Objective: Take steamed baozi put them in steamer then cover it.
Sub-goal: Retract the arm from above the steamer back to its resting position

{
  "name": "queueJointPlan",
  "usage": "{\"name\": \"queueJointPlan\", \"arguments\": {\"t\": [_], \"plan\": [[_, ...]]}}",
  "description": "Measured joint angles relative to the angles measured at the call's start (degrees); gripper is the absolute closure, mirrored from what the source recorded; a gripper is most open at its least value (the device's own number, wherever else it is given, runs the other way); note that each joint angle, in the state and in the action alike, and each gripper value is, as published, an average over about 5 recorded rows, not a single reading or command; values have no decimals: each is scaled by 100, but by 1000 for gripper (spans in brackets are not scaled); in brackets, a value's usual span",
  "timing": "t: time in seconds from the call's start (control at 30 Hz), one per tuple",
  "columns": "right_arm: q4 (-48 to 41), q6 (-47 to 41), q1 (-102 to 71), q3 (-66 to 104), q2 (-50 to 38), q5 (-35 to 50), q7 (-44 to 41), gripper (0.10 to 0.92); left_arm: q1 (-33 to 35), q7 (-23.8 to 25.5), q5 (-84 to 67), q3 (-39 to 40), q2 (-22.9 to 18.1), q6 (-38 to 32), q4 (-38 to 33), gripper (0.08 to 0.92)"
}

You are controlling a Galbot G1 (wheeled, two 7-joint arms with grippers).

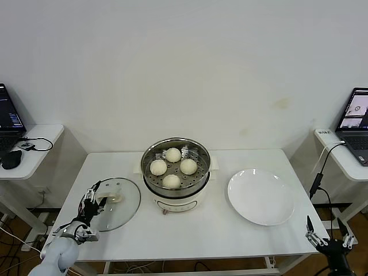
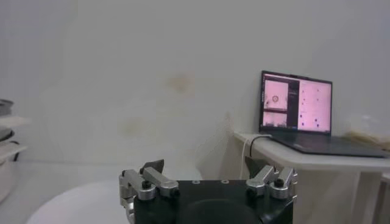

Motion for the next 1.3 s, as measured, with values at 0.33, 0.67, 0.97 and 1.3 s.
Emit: {"name": "queueJointPlan", "arguments": {"t": [0.33,0.67,0.97,1.3], "plan": [[-93,29,-72,-4,30,-36,-32,203,-335,31,14,105,-104,117,249,178],[-174,43,-85,-53,63,-93,-65,203,-423,83,42,175,-216,203,373,403],[-206,48,-79,-61,59,-110,-68,203,-398,-7,51,139,-258,174,366,662],[-221,54,-54,-164,65,-232,-49,203,-166,-238,99,-119,-163,134,2,851]]}}
